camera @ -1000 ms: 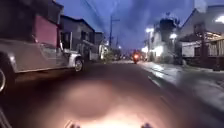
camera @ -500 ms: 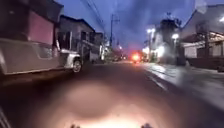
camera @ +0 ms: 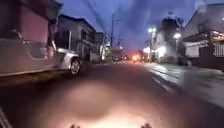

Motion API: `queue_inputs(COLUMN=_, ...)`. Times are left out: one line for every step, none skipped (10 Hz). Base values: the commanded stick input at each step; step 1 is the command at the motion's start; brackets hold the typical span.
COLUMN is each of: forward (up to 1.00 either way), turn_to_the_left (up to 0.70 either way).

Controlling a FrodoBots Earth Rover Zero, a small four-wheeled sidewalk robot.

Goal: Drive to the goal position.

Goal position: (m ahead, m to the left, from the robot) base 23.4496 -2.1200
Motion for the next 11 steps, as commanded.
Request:
queue_inputs(forward=0.50, turn_to_the_left=0.00)
queue_inputs(forward=0.50, turn_to_the_left=0.00)
queue_inputs(forward=0.50, turn_to_the_left=-0.28)
queue_inputs(forward=0.50, turn_to_the_left=-0.50)
queue_inputs(forward=0.50, turn_to_the_left=-0.50)
queue_inputs(forward=0.50, turn_to_the_left=-0.50)
queue_inputs(forward=0.50, turn_to_the_left=-0.21)
queue_inputs(forward=0.50, turn_to_the_left=0.00)
queue_inputs(forward=0.50, turn_to_the_left=0.00)
queue_inputs(forward=0.50, turn_to_the_left=0.00)
queue_inputs(forward=0.50, turn_to_the_left=0.00)
